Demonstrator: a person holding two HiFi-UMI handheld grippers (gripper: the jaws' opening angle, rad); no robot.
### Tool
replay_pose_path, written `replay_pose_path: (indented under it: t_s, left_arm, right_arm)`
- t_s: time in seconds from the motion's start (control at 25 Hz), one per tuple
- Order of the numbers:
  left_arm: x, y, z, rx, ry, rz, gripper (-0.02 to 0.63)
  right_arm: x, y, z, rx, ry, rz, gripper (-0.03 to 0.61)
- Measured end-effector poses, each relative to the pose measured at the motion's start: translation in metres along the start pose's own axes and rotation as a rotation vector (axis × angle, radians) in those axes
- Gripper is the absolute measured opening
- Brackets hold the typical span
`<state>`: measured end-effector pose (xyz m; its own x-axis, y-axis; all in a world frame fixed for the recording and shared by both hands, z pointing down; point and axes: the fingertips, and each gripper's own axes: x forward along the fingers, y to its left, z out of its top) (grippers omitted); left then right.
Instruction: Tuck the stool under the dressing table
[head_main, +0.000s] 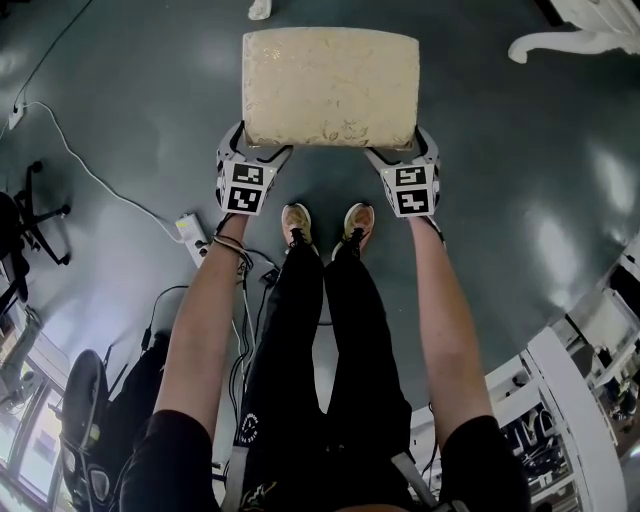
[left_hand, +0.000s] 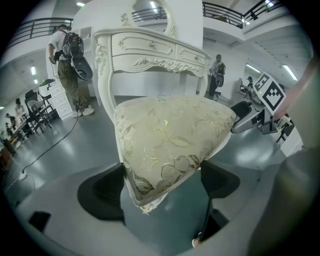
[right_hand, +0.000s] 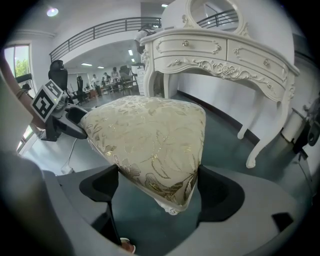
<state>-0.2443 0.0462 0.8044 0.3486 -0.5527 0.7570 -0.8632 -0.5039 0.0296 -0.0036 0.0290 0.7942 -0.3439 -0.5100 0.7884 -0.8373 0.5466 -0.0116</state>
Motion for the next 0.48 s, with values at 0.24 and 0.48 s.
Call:
replay_pose_path:
  t_s: [0.24,0.48]
  left_arm:
    - [0.004,0.0,0.0,-0.016,0.014,0.011,0.5]
    - [0.015,0.003,0.022,-0.017,0.02,0.013,0.5]
  right_arm:
    - [0.003,-0.004,0.003,0.002,-0.004,0.005,0.509]
    - [0.009,-0.025,0.013,0.014,-0.022,-0.011,0.505]
